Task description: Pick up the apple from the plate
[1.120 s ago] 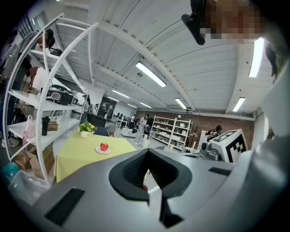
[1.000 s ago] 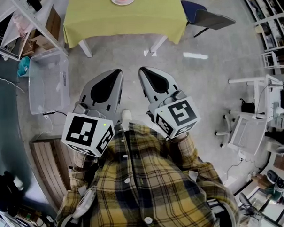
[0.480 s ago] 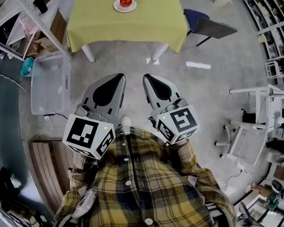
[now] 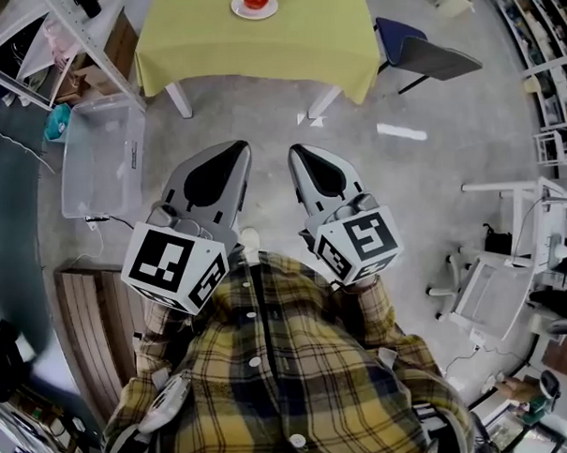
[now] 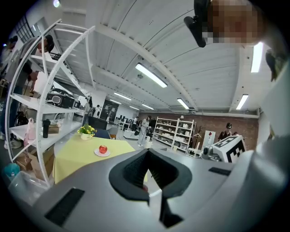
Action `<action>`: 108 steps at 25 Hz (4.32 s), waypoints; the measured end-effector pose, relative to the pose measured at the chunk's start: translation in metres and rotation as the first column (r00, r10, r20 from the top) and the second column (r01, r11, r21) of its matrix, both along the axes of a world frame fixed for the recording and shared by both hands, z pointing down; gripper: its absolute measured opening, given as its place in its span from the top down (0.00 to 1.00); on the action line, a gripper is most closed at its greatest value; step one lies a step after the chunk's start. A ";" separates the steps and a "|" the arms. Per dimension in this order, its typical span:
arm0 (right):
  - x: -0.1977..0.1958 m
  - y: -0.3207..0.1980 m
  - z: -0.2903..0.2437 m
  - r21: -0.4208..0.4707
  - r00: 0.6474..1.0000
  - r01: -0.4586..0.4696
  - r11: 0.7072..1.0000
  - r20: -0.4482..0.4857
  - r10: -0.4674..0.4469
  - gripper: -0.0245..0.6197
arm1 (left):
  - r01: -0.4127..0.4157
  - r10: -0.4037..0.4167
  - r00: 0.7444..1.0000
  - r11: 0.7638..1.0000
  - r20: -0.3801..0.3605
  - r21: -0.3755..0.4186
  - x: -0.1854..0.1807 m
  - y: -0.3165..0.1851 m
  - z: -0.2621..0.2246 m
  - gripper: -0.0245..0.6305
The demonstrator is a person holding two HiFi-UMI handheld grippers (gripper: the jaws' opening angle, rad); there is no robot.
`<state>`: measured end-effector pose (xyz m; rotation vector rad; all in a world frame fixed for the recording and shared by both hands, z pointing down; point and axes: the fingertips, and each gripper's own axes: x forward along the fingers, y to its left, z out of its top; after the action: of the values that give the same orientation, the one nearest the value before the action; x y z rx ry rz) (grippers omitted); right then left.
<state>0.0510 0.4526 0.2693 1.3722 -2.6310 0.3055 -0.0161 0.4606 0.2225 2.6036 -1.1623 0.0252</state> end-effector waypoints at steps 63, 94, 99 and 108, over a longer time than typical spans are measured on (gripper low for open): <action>0.080 -0.460 0.045 -0.123 0.998 0.025 0.992 -0.056 -0.032 0.97 | 0.119 -0.116 0.992 0.991 0.045 -0.058 0.047 -0.457 0.024 0.96; 0.009 -0.628 0.083 -0.238 0.993 -0.118 0.964 -0.060 0.106 0.97 | -0.098 0.108 0.991 0.988 0.084 -0.117 0.000 -0.647 0.070 0.96; 0.013 -0.629 0.087 -0.265 0.993 -0.111 0.958 -0.056 0.099 0.97 | -0.105 0.118 0.988 0.985 0.095 -0.137 0.008 -0.650 0.080 0.96; 0.020 -0.636 0.086 -0.267 0.998 -0.040 0.963 -0.061 0.024 0.97 | -0.042 0.059 0.993 0.987 0.101 -0.158 0.016 -0.652 0.088 0.96</action>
<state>0.0706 -0.1832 0.3555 1.3125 -2.4149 0.5942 -0.0002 -0.1914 0.3108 2.5190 -1.0814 0.2573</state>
